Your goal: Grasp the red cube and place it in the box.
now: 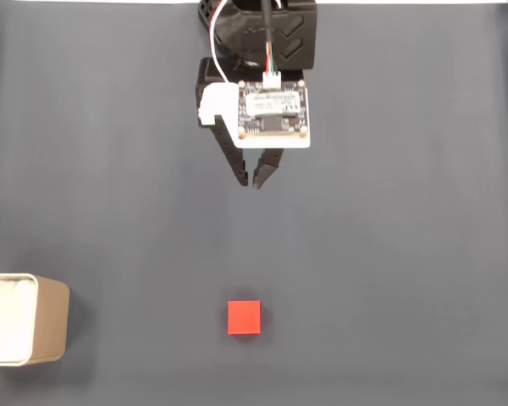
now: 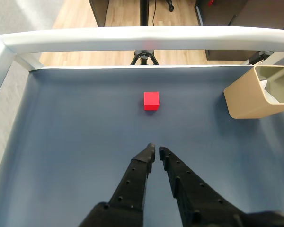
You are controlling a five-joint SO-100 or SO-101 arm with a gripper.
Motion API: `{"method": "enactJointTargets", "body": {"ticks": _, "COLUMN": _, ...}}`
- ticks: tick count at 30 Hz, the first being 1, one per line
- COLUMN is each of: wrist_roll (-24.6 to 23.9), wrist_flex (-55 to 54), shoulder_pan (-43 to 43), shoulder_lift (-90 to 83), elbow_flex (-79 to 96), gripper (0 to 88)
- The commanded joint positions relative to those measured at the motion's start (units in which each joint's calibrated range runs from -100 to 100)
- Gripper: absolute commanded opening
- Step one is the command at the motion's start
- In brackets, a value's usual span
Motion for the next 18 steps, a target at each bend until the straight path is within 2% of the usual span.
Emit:
{"method": "enactJointTargets", "body": {"ticks": 1, "wrist_roll": 0.6, "wrist_flex": 0.4, "shoulder_pan": 0.9, "shoulder_lift": 0.7, "elbow_flex": -3.5, "gripper": 0.7}}
{"method": "enactJointTargets", "body": {"ticks": 18, "wrist_roll": 0.0, "wrist_flex": 0.5, "shoulder_pan": 1.0, "shoulder_lift": 9.1, "elbow_flex": -9.0, "gripper": 1.4}}
